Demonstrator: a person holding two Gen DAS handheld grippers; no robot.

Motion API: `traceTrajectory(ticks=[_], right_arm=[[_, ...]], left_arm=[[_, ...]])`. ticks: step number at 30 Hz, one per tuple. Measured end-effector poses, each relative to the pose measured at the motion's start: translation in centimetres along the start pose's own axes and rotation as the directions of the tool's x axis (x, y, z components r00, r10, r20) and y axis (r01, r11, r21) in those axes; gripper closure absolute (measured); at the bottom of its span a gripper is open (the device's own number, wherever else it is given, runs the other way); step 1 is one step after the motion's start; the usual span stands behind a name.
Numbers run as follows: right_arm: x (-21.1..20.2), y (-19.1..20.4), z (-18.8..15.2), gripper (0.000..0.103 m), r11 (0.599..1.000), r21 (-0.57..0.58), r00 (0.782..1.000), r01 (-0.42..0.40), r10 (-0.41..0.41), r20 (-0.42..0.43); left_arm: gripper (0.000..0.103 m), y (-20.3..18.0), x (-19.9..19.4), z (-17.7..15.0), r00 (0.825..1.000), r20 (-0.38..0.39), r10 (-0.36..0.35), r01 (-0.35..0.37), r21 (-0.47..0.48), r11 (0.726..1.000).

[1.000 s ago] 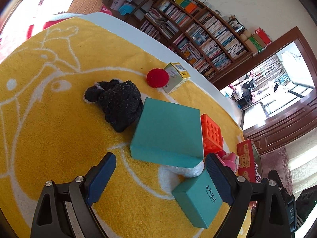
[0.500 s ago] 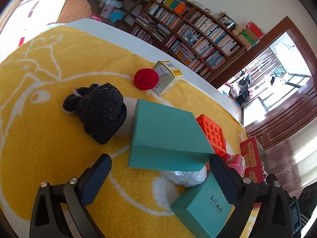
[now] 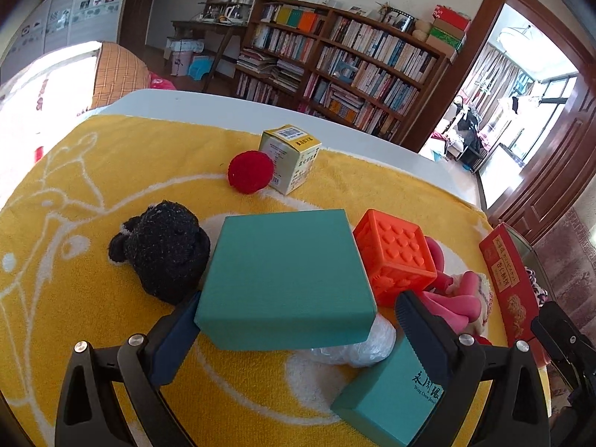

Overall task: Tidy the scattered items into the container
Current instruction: 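Grasp the large teal box with the left tool, then lift the teal box with the left tool while the right approaches the small teal box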

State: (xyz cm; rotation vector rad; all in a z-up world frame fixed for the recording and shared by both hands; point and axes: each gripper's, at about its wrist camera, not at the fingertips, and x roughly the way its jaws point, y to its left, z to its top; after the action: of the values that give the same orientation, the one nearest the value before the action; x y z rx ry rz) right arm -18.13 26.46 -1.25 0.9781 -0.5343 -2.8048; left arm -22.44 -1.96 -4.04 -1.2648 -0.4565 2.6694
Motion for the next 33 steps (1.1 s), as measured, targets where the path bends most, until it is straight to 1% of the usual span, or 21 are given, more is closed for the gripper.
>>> traceTrajectory(ticks=[3,5,7,10,14,17,19,20,22,23,24,27,30,33], right_arm=[[0.1,0.0,-0.1,0.022,1.000,0.003,1.000,0.000,0.000,0.000],[0.1,0.1,-0.1,0.022,1.000,-0.002,1.000,0.002,-0.002,-0.001],[0.2,0.3,-0.3,0.022,1.000,-0.011,1.000,0.005,-0.006,-0.004],[0.5,0.7,-0.5,0.022,1.000,-0.028,1.000,0.007,-0.008,-0.011],[0.9,1.1,-0.8,0.022,0.999,-0.050,0.999,-0.007,0.006,-0.033],[1.2,1.5,-1.0,0.022,0.996,-0.059,0.996,-0.059,0.055,-0.074],[1.6,2.0,-1.3,0.022,0.990,-0.071,0.986,-0.121,0.111,-0.123],[1.9,2.4,-1.6,0.022,0.984,-0.077,0.977,-0.161,0.147,-0.157],[2.7,3.1,-2.1,0.022,0.967,-0.087,0.948,-0.239,0.214,-0.234],[3.0,3.6,-2.4,0.021,0.959,-0.102,0.937,-0.265,0.231,-0.261],[2.9,4.0,-2.6,0.021,0.953,-0.128,0.934,-0.276,0.235,-0.269],[2.8,5.3,-3.1,0.019,0.934,-0.220,0.937,-0.280,0.216,-0.275],[3.1,6.1,-3.7,0.017,0.922,-0.272,0.939,-0.274,0.196,-0.282],[3.4,6.9,-4.4,0.016,0.897,-0.324,0.930,-0.300,0.199,-0.310]], left_arm=[[0.001,1.1,1.0,0.0,0.999,-0.034,-0.017,0.015,-0.053,0.998],[0.001,1.7,1.1,0.0,0.999,-0.030,-0.034,0.031,-0.091,0.995],[0.002,2.1,0.9,0.2,0.998,-0.020,-0.054,0.052,-0.102,0.993],[0.021,1.9,0.3,0.2,0.998,-0.013,-0.062,0.061,-0.082,0.995],[0.021,1.9,-1.0,0.2,0.996,0.014,-0.093,0.094,-0.094,0.991],[0.021,1.8,-2.7,0.3,0.992,0.052,-0.117,0.121,-0.093,0.988],[0.021,1.9,-3.9,0.4,0.989,0.078,-0.122,0.129,-0.096,0.987],[0.021,1.9,-4.3,0.4,0.988,0.088,-0.125,0.134,-0.096,0.986],[0.021,2.1,-4.9,0.4,0.987,0.094,-0.132,0.141,-0.098,0.985],[0.021,2.3,-5.0,0.4,0.986,0.095,-0.134,0.143,-0.106,0.984],[0.021,2.5,-5.1,0.3,0.986,0.093,-0.137,0.147,-0.116,0.982],[0.021,2.8,-5.2,0.3,0.987,0.083,-0.138,0.149,-0.135,0.980],[0.021,2.7,-5.3,0.2,0.986,0.082,-0.145,0.155,-0.132,0.979],[0.021,2.1,-5.6,0.3,0.985,0.085,-0.151,0.161,-0.123,0.979]])
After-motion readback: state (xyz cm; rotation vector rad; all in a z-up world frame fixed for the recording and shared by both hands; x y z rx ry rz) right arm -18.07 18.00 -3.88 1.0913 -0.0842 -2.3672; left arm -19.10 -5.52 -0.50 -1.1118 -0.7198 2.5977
